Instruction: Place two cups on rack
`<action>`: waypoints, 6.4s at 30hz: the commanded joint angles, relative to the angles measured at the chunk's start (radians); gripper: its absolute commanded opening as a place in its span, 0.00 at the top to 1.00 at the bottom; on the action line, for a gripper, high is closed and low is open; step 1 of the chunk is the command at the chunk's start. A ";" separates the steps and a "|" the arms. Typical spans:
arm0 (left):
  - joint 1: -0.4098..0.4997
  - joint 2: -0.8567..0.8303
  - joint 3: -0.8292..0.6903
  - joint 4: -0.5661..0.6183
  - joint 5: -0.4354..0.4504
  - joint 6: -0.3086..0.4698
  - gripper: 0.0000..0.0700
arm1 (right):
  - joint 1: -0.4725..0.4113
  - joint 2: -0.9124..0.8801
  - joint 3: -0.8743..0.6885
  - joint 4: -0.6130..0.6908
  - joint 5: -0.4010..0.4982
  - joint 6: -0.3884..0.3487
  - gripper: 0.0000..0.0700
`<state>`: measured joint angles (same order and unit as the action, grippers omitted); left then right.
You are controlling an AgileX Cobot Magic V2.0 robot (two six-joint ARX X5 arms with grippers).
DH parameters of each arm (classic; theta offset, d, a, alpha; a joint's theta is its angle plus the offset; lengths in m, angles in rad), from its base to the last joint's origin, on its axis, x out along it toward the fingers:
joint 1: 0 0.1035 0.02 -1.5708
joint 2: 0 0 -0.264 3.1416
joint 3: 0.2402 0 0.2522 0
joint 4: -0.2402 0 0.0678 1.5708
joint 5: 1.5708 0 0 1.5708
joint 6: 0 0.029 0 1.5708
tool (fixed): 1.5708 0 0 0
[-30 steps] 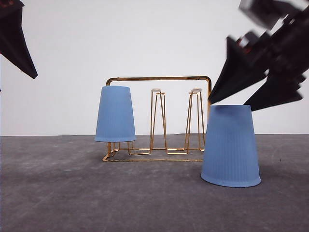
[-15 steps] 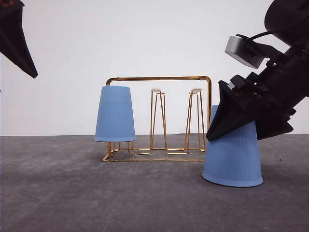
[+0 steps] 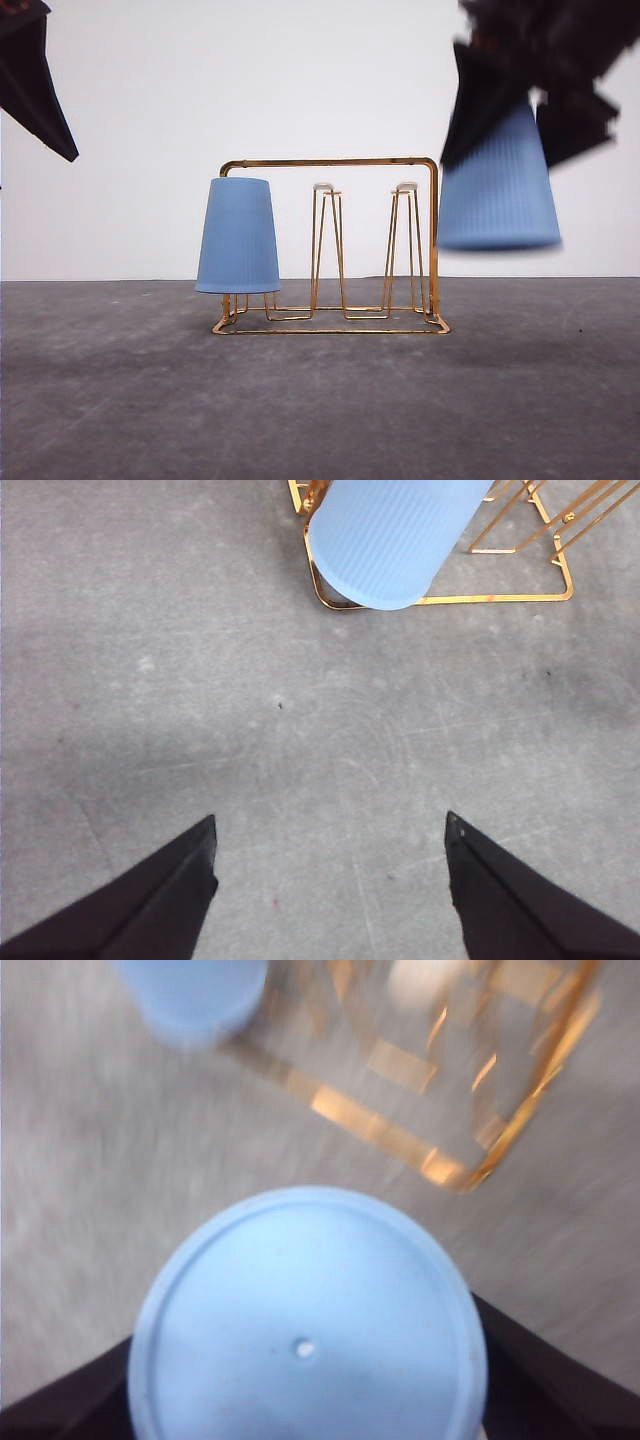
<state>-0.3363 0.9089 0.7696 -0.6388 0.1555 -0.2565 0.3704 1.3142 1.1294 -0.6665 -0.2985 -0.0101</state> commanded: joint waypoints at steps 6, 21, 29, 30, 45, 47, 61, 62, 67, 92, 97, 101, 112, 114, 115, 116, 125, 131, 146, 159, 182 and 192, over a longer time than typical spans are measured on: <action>-0.004 0.007 0.013 0.011 -0.002 -0.006 0.40 | 0.013 0.027 0.130 0.101 0.045 0.003 0.51; -0.004 0.007 0.013 0.010 -0.002 -0.007 0.40 | 0.013 0.281 0.130 0.384 0.064 -0.031 0.45; -0.004 0.007 0.013 0.010 -0.002 -0.007 0.40 | 0.015 0.408 0.130 0.391 0.062 -0.030 0.38; -0.004 0.007 0.013 0.010 -0.002 -0.007 0.40 | 0.016 0.417 0.130 0.388 0.061 -0.029 0.33; -0.004 0.007 0.013 0.000 -0.002 -0.006 0.40 | 0.025 0.341 0.331 -0.081 0.063 0.035 0.12; -0.004 0.007 0.013 -0.005 -0.002 -0.003 0.40 | 0.026 0.308 0.332 -0.154 0.062 0.024 0.14; -0.004 0.007 0.013 -0.041 -0.001 0.048 0.40 | 0.027 -0.152 -0.196 0.139 0.020 0.027 0.21; -0.004 0.007 0.013 -0.038 -0.001 0.053 0.40 | 0.027 -0.189 -0.242 0.172 0.016 0.031 0.21; -0.004 0.007 0.013 -0.016 -0.001 0.094 0.40 | 0.027 -0.358 -0.446 0.304 0.014 0.089 0.22; -0.004 0.002 0.015 -0.016 0.025 0.282 1.00 | 0.027 -0.480 -0.633 0.396 0.014 0.130 0.94; -0.004 0.002 0.015 -0.016 0.025 0.282 1.00 | 0.027 -0.480 -0.633 0.396 0.014 0.130 0.94; 0.000 -0.017 0.011 -0.017 0.025 0.285 1.00 | 0.027 -0.480 -0.633 0.397 0.014 0.130 0.94; 0.146 -0.527 -0.464 0.396 -0.017 0.275 1.00 | 0.027 -0.480 -0.633 0.397 0.014 0.129 0.94; 0.171 -0.636 -0.533 0.401 -0.080 0.272 1.00 | 0.027 -0.480 -0.633 0.397 0.014 0.130 0.94; 0.181 -0.680 -0.560 0.399 -0.111 0.272 1.00 | 0.027 -0.480 -0.633 0.397 0.014 0.130 0.94; 0.192 -0.722 -0.585 0.398 -0.138 0.272 1.00 | 0.027 -0.480 -0.633 0.397 0.014 0.130 0.94; 0.255 -0.903 -0.727 0.410 -0.175 0.263 1.00 | 0.027 -0.480 -0.633 0.397 0.014 0.129 0.94; 0.257 -0.906 -0.757 0.452 -0.175 0.264 1.00 | 0.027 -0.480 -0.633 0.399 0.014 0.129 0.94; 0.257 -0.904 -0.757 0.452 -0.175 0.264 1.00 | 0.027 -0.480 -0.633 0.404 0.014 0.129 0.94; 0.257 -0.904 -0.757 0.452 -0.175 0.264 1.00 | -0.096 -0.777 -0.833 0.480 0.156 0.053 0.94; 0.257 -0.904 -0.757 0.452 -0.175 0.264 1.00 | -0.313 -1.311 -1.117 0.497 0.323 0.088 0.94; 0.257 -0.904 -0.757 0.452 -0.175 0.264 1.00 | -0.314 -1.311 -1.117 0.510 0.325 0.087 0.94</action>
<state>-0.0795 0.0055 0.0265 -0.1833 -0.0208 0.0074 0.0578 0.0036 0.0143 -0.1670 0.0246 0.0757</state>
